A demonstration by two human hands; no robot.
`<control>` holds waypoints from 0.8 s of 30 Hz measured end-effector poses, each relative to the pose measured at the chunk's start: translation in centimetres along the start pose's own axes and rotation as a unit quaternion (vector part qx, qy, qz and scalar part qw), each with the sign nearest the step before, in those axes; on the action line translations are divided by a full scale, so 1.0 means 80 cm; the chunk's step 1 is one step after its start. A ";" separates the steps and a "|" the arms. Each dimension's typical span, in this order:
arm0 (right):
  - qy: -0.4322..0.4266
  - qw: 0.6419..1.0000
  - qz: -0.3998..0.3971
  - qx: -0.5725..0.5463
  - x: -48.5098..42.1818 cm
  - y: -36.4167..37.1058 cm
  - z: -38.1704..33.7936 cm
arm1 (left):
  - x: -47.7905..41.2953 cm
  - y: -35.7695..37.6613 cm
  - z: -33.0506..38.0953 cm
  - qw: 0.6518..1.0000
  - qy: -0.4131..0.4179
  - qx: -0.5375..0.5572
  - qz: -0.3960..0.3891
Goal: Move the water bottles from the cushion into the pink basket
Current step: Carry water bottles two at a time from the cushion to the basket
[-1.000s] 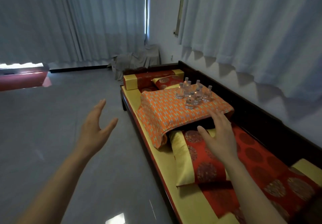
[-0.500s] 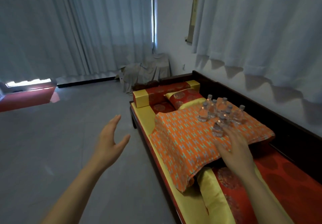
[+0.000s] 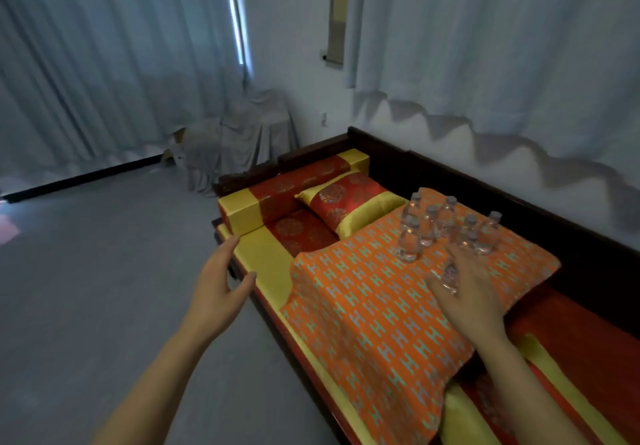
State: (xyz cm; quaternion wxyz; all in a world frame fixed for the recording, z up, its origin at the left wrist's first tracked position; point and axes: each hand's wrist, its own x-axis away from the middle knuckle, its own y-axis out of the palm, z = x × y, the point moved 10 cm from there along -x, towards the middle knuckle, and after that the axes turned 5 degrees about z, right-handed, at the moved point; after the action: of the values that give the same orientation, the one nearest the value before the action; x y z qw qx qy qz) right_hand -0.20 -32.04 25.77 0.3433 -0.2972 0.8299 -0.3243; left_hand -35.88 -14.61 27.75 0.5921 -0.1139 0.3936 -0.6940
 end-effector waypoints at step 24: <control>0.438 0.887 0.116 -0.094 -0.060 0.114 0.294 | -0.285 0.554 0.055 0.864 -0.072 0.260 -0.425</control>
State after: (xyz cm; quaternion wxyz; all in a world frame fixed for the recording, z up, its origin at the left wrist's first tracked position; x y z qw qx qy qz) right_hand 18.08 -30.91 7.77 -0.0492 -0.0581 0.9511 -0.2995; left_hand 5.54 4.86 7.55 0.2749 -0.1622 0.0689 -0.9452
